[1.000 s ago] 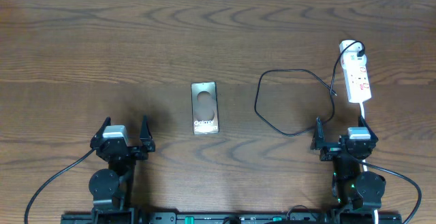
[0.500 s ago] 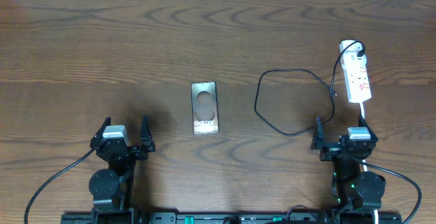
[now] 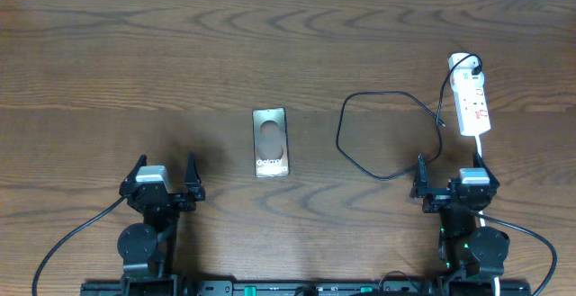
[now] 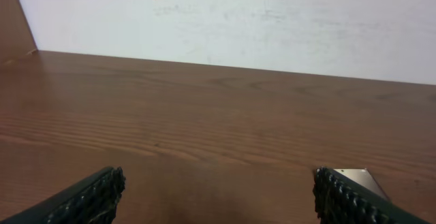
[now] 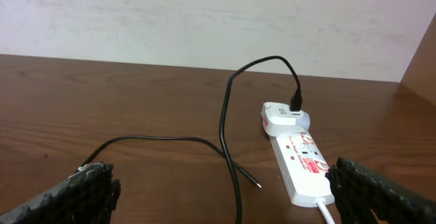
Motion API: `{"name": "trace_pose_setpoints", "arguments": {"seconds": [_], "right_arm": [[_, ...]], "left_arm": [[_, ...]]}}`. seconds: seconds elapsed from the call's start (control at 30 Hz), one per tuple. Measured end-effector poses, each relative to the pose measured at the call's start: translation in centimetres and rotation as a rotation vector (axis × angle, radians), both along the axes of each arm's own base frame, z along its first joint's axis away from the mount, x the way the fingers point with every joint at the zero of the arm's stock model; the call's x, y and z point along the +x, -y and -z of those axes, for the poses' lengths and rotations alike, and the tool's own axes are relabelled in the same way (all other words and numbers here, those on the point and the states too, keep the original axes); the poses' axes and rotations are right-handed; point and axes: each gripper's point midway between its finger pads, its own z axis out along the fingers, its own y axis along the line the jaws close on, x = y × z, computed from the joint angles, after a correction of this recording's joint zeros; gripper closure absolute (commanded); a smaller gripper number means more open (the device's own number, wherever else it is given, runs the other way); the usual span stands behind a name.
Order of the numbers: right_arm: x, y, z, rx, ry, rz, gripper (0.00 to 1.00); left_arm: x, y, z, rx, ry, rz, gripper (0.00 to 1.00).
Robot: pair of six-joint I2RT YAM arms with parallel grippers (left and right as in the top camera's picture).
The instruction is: Plug charger to phone and switch on socket
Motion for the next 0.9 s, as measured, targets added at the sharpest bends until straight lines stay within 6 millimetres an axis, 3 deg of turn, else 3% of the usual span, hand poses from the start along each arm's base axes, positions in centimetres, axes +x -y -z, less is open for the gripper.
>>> {"name": "trace_pose_setpoints", "arguments": {"seconds": [0.43, 0.9], "right_arm": [[0.0, 0.0, 0.0, 0.0, 0.0, 0.0, 0.01], [0.0, 0.0, 0.0, 0.0, 0.0, 0.0, 0.01]], "left_arm": [[0.0, 0.3, 0.0, -0.204, 0.001, -0.003, 0.09], [-0.2, 2.1, -0.4, -0.258, -0.007, 0.098, 0.09]]}}
